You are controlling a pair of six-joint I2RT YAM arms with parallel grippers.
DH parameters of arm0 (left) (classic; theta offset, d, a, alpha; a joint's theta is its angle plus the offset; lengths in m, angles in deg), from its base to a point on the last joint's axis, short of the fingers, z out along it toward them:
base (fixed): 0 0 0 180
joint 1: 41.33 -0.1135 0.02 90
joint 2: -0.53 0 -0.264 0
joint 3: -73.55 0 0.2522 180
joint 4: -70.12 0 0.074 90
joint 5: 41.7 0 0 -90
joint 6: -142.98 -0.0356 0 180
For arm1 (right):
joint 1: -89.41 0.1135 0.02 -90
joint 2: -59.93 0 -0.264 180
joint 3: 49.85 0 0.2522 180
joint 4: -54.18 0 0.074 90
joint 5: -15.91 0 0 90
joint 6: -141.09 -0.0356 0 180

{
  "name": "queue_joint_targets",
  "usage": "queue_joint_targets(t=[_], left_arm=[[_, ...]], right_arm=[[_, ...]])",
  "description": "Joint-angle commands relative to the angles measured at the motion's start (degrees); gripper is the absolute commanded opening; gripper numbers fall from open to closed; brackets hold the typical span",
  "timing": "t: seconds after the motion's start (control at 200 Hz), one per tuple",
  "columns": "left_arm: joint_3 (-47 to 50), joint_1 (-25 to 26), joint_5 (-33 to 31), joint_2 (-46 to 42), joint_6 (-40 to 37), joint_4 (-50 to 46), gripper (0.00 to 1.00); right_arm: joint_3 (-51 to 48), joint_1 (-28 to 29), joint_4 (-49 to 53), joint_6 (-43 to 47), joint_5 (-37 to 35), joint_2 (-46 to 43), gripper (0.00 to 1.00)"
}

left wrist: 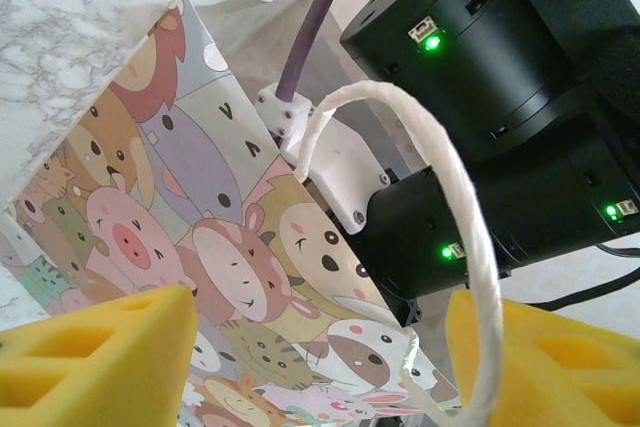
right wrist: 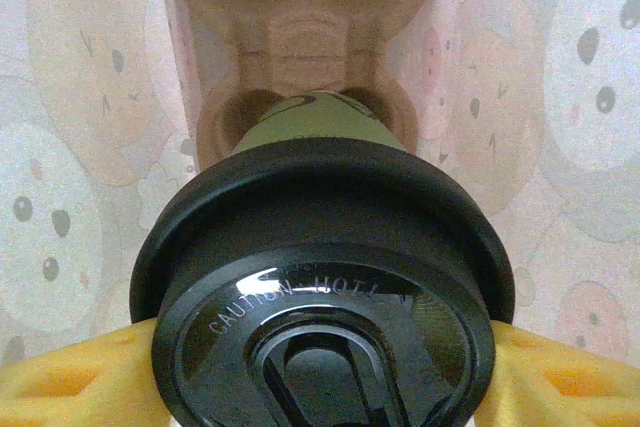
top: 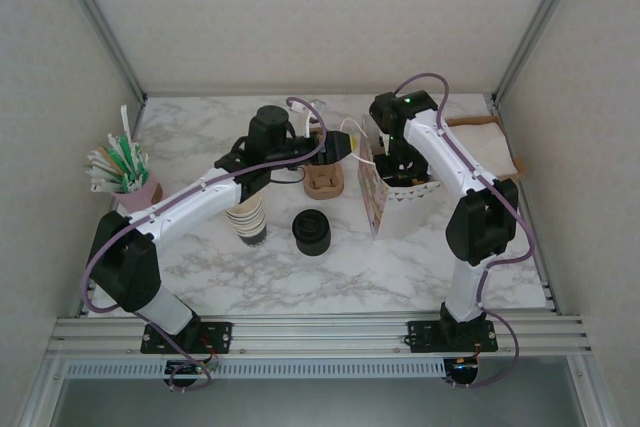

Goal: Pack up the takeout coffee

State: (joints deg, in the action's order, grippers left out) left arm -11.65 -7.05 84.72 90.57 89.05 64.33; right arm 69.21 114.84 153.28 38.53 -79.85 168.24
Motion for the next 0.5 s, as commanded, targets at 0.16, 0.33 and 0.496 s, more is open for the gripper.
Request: queue_joint_targets(t=[0.16, 0.33, 0.496], left_arm=[[-0.1, -0.43, 0.66, -0.6, 0.05, 2.23, 0.66], [0.16, -0.36, 0.67, -0.52, 0.18, 2.4, 0.66], [0.33, -0.36, 0.56, -0.78, 0.23, 2.4, 0.66]], right_arm=[[0.7, -0.04, 2.62, 0.69, -0.68, 2.83, 0.69], [0.79, -0.11, 2.55, 0.75, -0.66, 2.59, 0.69], [0.7, -0.1, 2.37, 0.78, -0.67, 2.47, 0.69]])
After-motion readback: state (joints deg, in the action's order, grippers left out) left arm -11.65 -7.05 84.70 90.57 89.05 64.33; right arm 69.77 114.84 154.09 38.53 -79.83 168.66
